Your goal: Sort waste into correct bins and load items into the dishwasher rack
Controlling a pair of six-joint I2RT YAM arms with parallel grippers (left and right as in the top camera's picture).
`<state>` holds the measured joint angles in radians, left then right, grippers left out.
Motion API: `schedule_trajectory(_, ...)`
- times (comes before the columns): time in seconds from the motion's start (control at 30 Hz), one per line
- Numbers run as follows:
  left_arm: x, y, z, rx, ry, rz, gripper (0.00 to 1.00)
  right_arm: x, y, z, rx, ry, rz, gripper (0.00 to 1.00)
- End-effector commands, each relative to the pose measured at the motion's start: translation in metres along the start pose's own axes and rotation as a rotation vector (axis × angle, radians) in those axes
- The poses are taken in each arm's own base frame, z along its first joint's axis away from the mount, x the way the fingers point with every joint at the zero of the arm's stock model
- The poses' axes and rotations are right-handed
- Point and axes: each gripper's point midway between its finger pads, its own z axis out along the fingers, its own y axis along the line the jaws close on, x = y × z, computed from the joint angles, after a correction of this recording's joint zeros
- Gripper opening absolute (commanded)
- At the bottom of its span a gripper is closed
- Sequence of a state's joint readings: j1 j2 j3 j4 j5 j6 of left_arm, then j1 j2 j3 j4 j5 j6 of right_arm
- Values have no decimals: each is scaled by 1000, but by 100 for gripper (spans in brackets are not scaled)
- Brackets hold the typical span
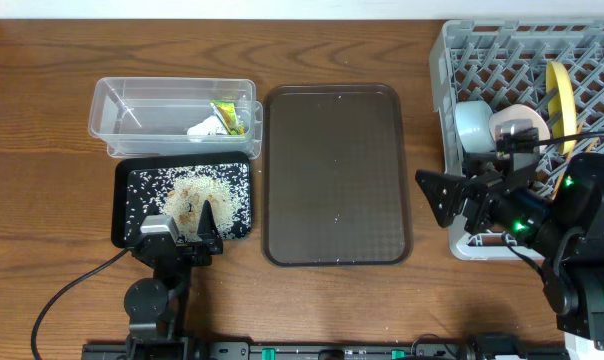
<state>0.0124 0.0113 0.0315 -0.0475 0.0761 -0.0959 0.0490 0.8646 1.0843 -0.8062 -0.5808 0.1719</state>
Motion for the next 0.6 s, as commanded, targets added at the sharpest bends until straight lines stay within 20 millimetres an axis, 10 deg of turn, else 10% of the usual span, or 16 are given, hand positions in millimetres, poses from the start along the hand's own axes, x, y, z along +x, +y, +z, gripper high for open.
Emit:
schedule_trajectory(0.0,15,2,2,0,37,12,94,7,-12,0,71,25,-55,99)
schedule_trajectory(0.57,15,2,2,0,37,12,94,-6,-41,-42,377,-108,-442,99)
